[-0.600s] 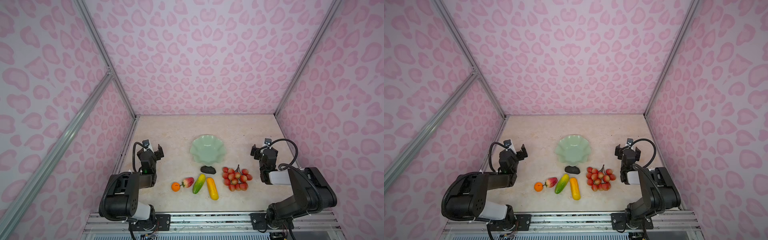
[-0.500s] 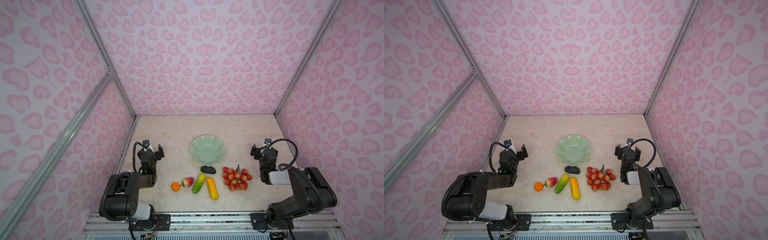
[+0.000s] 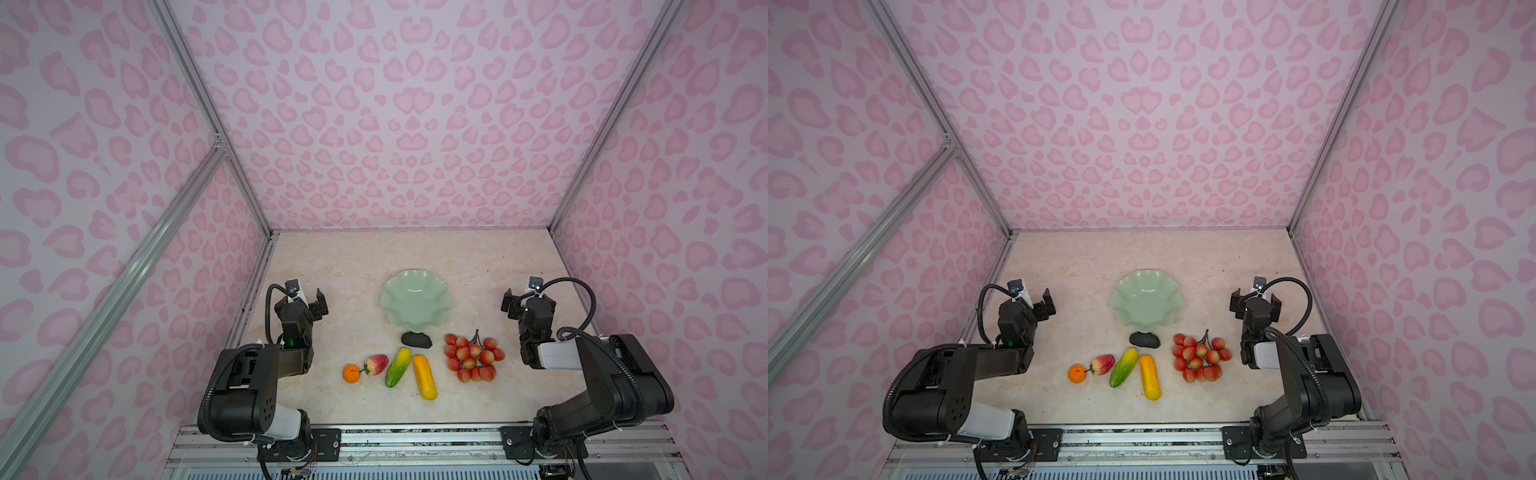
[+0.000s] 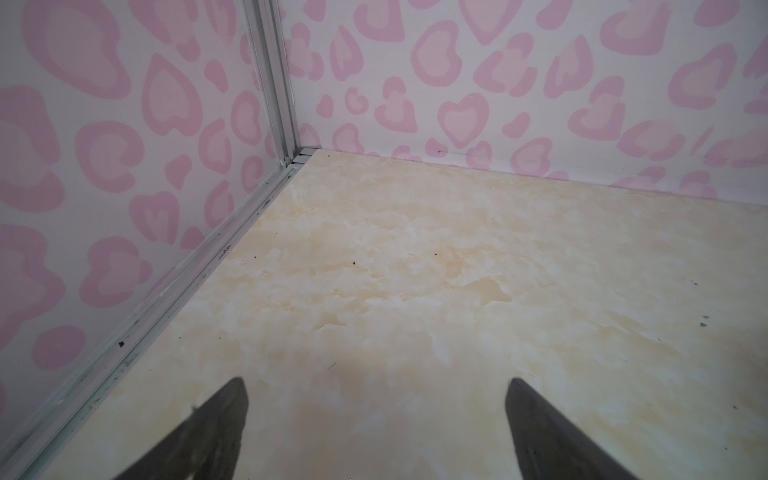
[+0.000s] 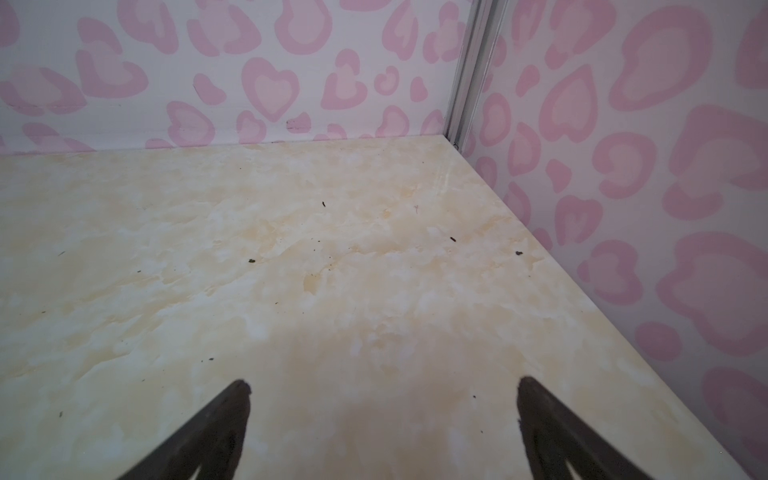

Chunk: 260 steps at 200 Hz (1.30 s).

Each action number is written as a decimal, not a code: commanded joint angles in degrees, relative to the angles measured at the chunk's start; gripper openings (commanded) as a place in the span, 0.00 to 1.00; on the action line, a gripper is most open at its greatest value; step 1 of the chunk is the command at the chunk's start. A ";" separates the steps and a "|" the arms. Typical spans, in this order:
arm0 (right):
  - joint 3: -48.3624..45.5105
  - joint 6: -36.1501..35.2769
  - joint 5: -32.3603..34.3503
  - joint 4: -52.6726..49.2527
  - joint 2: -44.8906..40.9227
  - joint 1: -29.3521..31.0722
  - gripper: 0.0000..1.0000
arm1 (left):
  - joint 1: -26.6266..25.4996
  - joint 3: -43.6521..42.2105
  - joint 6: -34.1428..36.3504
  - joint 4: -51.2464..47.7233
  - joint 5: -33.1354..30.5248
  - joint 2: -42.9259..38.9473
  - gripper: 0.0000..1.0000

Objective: Place and organize the fake fruits in the fruit bowl

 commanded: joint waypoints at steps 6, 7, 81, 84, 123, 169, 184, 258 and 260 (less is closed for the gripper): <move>0.08 -0.09 0.61 1.04 0.25 0.02 1.00 | 0.06 0.11 0.07 1.33 0.66 -0.09 0.97; 0.14 -0.11 0.61 1.06 0.19 0.03 1.00 | 0.03 0.11 0.07 1.29 0.66 -0.10 0.97; -0.57 -0.35 0.68 2.03 -0.10 0.11 1.00 | -0.21 -0.53 0.49 2.16 0.43 -0.53 0.99; -0.73 -0.35 0.91 2.36 -0.25 0.13 1.00 | -0.37 -0.70 0.51 2.29 0.27 -0.73 0.99; 1.22 0.90 4.17 -7.71 -8.20 1.02 1.00 | -3.23 0.66 0.82 -6.05 -7.39 -7.89 0.99; 14.74 19.84 7.02 -39.70 -18.33 0.85 1.00 | -5.03 2.65 -10.83 -22.69 -6.65 -22.68 0.98; 15.57 18.96 -1.08 -40.00 -18.47 -1.02 1.00 | -5.09 3.58 -16.72 -29.78 -4.14 -28.41 0.98; 27.90 16.52 -12.29 -53.95 -13.08 5.20 1.00 | -9.27 7.12 -33.19 -73.32 17.58 -38.06 0.87; 28.17 16.52 -12.54 -54.00 -12.74 5.39 1.00 | -9.65 6.96 -33.58 -73.99 17.65 -38.41 0.87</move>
